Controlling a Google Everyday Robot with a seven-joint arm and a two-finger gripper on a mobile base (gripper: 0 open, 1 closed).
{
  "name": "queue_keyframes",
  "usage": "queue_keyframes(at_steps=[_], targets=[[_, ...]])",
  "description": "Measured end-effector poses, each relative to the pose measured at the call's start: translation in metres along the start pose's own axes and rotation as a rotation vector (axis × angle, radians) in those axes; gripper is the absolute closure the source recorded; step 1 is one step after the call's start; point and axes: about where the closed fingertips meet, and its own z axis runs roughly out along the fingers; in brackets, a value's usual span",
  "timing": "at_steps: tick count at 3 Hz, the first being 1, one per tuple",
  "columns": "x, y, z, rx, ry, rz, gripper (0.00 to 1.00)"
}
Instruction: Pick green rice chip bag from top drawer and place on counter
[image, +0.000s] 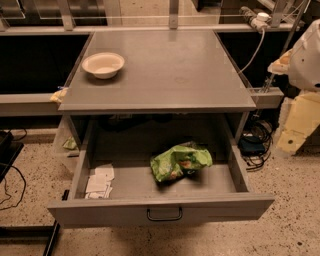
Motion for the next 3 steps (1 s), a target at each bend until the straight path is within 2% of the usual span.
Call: queue_keyframes(at_steps=[1, 2, 3], targets=[[0.0, 0.0, 0.0, 0.0, 0.0, 0.0, 0.0], [0.0, 0.0, 0.0, 0.0, 0.0, 0.0, 0.1], [-0.002, -0.001, 0.012, 0.028, -0.037, 0.003, 0.32]])
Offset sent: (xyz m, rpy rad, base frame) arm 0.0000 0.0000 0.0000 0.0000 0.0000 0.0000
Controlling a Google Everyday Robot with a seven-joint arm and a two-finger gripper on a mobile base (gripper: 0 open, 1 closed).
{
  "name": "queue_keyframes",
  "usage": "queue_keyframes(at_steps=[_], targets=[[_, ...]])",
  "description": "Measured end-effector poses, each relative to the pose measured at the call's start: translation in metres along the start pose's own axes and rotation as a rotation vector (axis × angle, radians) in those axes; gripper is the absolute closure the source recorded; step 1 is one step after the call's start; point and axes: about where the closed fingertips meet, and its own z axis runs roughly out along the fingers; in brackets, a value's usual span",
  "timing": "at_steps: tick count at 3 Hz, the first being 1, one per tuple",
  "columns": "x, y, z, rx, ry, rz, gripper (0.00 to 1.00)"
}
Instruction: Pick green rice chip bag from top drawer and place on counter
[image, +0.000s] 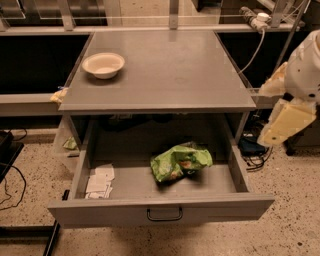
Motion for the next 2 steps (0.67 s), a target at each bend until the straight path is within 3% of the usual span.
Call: queue_keyframes(at_steps=[2], targets=[[-0.013, 0.012, 0.1, 0.012, -0.172, 0.026, 0.79]])
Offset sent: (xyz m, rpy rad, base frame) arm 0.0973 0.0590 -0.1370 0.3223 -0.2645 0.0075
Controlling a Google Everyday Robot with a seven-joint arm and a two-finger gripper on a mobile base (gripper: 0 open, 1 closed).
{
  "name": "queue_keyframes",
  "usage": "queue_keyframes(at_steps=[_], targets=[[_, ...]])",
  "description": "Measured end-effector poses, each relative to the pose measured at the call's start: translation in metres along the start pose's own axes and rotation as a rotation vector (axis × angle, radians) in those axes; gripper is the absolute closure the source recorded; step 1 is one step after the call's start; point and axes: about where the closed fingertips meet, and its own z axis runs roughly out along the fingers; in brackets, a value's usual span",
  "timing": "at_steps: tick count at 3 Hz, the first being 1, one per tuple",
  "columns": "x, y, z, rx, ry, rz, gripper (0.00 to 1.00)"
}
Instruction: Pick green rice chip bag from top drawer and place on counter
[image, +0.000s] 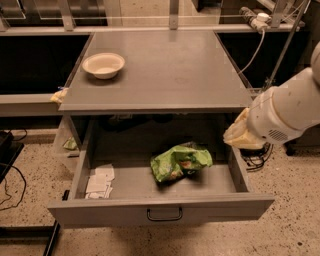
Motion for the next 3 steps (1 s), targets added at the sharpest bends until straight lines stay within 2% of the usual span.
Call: queue_keyframes(at_steps=[1, 2, 3], targets=[[-0.016, -0.008, 0.06, 0.012, -0.115, 0.001, 1.0], [-0.023, -0.026, 0.062, 0.081, -0.142, 0.001, 1.0], [-0.019, -0.024, 0.07, 0.085, -0.138, -0.015, 1.0]])
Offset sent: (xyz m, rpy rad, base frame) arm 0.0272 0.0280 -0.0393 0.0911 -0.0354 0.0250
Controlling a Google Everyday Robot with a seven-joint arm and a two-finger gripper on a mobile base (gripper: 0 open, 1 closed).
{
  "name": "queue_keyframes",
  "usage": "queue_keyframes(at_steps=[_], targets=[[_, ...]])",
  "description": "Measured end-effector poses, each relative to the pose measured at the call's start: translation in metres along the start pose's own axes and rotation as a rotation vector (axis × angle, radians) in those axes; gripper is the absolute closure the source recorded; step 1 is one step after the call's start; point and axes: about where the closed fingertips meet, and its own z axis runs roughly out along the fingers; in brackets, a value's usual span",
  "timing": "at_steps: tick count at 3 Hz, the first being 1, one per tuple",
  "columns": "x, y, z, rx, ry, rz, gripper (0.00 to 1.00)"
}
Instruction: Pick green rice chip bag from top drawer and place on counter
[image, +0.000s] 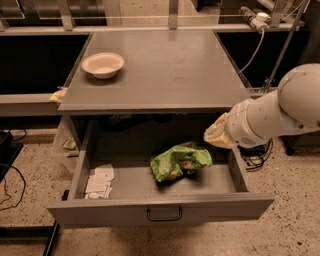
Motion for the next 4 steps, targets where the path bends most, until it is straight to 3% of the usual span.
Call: queue_keyframes(at_steps=[1, 3, 4], targets=[[0.003, 0.008, 0.024, -0.017, -0.041, 0.005, 0.84], [-0.01, 0.028, 0.067, -0.068, -0.147, 0.02, 0.4], [-0.019, 0.03, 0.088, -0.077, -0.188, 0.006, 0.27]])
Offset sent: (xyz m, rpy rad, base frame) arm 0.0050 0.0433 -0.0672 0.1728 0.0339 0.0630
